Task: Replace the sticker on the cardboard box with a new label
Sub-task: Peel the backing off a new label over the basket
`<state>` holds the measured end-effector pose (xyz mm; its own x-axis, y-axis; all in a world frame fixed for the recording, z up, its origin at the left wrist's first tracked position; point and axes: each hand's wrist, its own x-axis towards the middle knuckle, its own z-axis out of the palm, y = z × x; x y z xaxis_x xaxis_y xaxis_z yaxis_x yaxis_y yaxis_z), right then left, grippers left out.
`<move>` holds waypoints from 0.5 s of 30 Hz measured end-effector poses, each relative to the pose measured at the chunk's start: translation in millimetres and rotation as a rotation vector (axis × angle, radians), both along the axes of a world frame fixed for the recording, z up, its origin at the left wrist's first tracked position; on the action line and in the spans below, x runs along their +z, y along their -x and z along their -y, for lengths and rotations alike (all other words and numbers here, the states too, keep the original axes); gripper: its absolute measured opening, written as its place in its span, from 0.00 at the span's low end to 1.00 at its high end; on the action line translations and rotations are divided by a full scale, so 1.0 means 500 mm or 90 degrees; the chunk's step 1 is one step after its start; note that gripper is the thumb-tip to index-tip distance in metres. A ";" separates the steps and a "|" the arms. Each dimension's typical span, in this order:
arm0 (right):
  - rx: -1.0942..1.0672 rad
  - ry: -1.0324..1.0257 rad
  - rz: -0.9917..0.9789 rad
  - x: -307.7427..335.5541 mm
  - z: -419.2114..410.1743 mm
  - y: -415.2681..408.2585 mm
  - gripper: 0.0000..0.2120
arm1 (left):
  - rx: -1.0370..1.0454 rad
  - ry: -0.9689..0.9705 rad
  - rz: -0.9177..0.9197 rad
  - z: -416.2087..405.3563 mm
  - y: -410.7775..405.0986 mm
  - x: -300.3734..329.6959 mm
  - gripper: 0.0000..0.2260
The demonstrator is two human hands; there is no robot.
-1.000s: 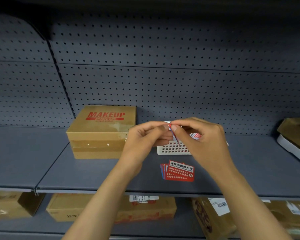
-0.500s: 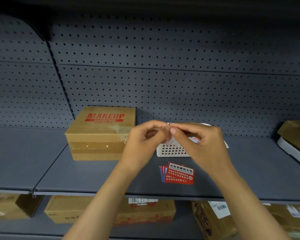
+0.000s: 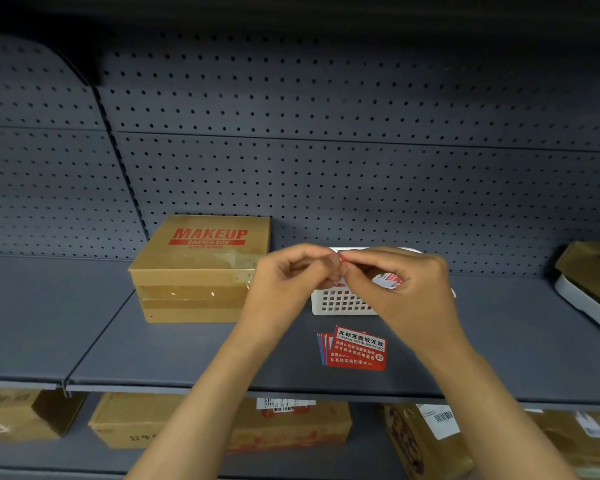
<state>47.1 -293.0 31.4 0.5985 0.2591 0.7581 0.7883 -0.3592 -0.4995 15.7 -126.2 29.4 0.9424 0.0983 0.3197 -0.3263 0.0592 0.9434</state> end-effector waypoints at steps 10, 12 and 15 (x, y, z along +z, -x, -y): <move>0.056 -0.017 -0.040 0.006 0.003 0.006 0.11 | 0.028 -0.074 0.031 -0.005 0.000 0.000 0.06; 0.081 -0.047 -0.092 0.006 0.004 0.006 0.11 | 0.040 -0.102 0.052 -0.004 0.004 -0.001 0.07; 0.094 -0.071 -0.146 0.004 0.004 0.003 0.11 | 0.093 -0.200 0.102 -0.002 0.010 -0.004 0.05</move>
